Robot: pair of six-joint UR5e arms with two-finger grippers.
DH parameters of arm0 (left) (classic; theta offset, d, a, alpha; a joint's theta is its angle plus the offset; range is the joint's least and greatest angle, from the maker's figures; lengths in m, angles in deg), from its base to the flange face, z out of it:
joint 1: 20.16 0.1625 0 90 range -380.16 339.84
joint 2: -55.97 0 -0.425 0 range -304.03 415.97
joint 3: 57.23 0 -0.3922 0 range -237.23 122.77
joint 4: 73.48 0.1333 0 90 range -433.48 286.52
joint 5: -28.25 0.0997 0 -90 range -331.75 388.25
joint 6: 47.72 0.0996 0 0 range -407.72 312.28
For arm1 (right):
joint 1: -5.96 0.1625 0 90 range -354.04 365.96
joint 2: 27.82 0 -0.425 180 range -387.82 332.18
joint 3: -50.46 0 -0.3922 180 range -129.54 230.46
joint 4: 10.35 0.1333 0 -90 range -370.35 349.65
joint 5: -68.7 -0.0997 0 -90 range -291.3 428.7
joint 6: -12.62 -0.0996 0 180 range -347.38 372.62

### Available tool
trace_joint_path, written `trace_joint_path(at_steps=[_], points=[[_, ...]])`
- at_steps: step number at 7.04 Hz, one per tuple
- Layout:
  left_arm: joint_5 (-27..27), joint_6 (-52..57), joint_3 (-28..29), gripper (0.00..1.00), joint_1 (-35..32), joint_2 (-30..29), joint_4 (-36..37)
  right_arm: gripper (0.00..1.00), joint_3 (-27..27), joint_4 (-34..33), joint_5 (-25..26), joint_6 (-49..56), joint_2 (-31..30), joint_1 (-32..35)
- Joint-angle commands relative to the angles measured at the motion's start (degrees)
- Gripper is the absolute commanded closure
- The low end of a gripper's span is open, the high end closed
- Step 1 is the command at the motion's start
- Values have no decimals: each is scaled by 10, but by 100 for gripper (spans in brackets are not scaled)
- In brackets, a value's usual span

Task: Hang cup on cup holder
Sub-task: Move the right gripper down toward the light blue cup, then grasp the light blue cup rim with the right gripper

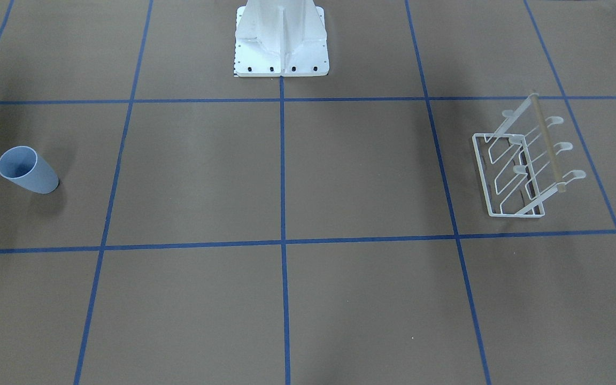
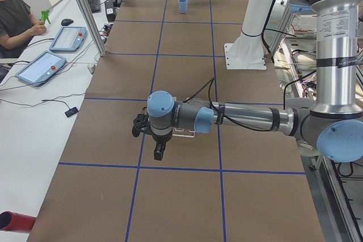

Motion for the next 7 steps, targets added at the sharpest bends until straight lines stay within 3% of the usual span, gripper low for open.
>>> trace_joint_path(at_steps=[1, 7], points=[[0, 0, 0, 1, 0, -1, 0, 0, -8, 40, -1, -113, 0, -61], [1, 0, 0, 1, 0, -5, 0, 1, -7, 44, 5, -126, -8, -102]])
